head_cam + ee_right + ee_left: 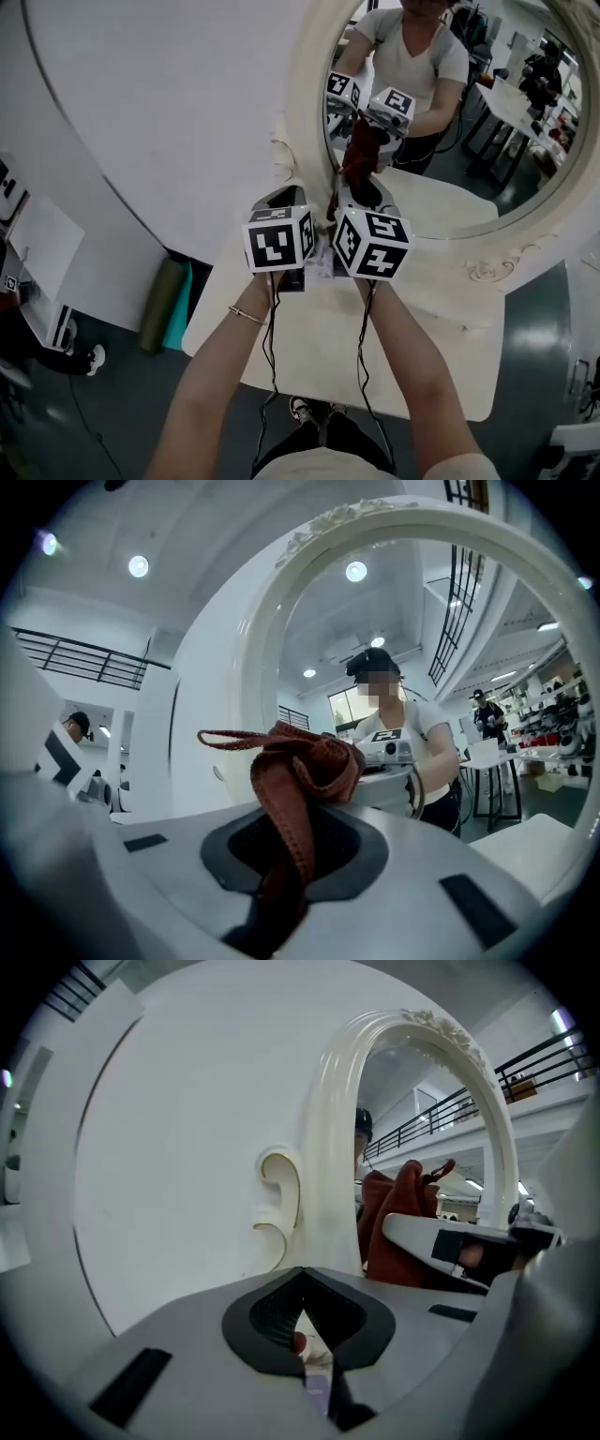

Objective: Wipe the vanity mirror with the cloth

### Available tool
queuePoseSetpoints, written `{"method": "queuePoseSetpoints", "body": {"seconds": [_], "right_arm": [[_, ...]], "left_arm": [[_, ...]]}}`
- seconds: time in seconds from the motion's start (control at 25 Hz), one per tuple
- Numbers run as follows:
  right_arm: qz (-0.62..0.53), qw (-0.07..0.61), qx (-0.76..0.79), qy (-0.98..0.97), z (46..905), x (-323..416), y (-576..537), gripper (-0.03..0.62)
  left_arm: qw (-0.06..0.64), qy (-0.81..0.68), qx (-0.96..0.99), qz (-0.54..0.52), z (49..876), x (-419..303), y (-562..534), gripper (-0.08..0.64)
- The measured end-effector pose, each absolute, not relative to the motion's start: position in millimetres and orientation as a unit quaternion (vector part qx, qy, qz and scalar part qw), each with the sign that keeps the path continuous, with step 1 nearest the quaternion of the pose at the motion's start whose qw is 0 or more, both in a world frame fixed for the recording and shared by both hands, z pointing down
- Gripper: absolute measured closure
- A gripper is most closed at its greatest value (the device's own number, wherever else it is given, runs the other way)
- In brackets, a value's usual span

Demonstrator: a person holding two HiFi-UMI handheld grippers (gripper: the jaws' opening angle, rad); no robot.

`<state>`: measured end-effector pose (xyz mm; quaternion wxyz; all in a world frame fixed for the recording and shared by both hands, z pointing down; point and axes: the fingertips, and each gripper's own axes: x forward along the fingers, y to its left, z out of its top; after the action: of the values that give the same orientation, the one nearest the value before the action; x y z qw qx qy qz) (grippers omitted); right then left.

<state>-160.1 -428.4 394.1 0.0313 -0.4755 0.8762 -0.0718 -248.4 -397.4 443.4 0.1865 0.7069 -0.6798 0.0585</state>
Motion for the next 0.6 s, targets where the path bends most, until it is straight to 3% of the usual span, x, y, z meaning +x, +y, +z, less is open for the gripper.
{"method": "queuePoseSetpoints", "body": {"seconds": [0.6], "right_arm": [[-0.066,0.026,-0.483,0.873,362,-150,-428,0.529]], "left_arm": [[0.191,-0.648,0.734,0.067,409,-242,-414,0.557]]}}
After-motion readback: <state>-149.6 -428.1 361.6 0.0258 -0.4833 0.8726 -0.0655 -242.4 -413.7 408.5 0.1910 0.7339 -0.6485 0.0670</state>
